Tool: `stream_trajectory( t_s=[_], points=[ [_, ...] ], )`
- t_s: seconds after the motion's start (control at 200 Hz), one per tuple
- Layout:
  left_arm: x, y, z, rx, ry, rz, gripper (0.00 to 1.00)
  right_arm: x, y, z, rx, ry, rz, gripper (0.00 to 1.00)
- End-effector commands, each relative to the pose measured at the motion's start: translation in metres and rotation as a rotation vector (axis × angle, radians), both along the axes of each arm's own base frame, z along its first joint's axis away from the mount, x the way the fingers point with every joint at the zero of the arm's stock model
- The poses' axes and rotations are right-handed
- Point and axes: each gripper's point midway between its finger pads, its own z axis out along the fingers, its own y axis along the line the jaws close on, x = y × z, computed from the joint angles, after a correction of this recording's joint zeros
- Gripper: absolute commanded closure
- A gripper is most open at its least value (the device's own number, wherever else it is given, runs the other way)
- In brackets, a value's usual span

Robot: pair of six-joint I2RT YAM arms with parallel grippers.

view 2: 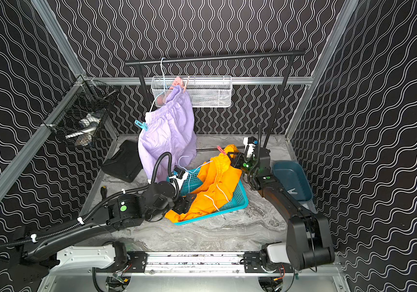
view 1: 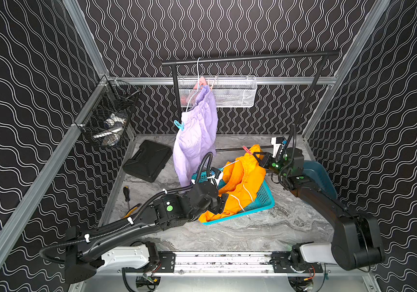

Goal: Remove the clothespins securing shorts to the hanger
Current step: Pick up the hanger from the basket.

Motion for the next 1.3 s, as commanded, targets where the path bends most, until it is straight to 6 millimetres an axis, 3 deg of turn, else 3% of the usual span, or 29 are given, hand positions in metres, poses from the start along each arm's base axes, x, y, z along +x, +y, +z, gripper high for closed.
stream_trajectory(
  t_s=[0.0, 0.215, 0.48, 0.65, 0.921, 1.111, 1.291],
  points=[
    [0.008, -0.012, 0.015, -0.016, -0.052, -0.061, 0.25, -0.018, 0.005, 0.035, 0.044, -0.167, 0.039, 0.98],
    [0.028, -0.033, 0.024, -0.038, -0.063, -0.184, 0.24, -0.056, 0.006, 0.055, 0.066, -0.318, 0.073, 0.98],
    [0.054, -0.056, 0.012, -0.033, -0.045, -0.298, 0.24, -0.087, 0.007, 0.068, 0.086, -0.463, 0.104, 0.98],
    [0.070, -0.056, 0.000, -0.005, -0.046, -0.299, 0.29, -0.094, 0.008, 0.071, 0.084, -0.479, 0.127, 0.97],
    [0.078, -0.052, 0.003, 0.023, -0.072, -0.320, 0.39, -0.098, 0.011, 0.072, 0.086, -0.483, 0.151, 0.98],
    [0.082, -0.036, 0.018, 0.012, -0.141, -0.283, 0.31, -0.099, 0.012, 0.074, 0.098, -0.492, 0.161, 0.98],
    [0.087, -0.042, 0.016, 0.031, -0.128, -0.340, 0.26, -0.103, 0.015, 0.078, 0.107, -0.505, 0.187, 0.98]
  ],
)
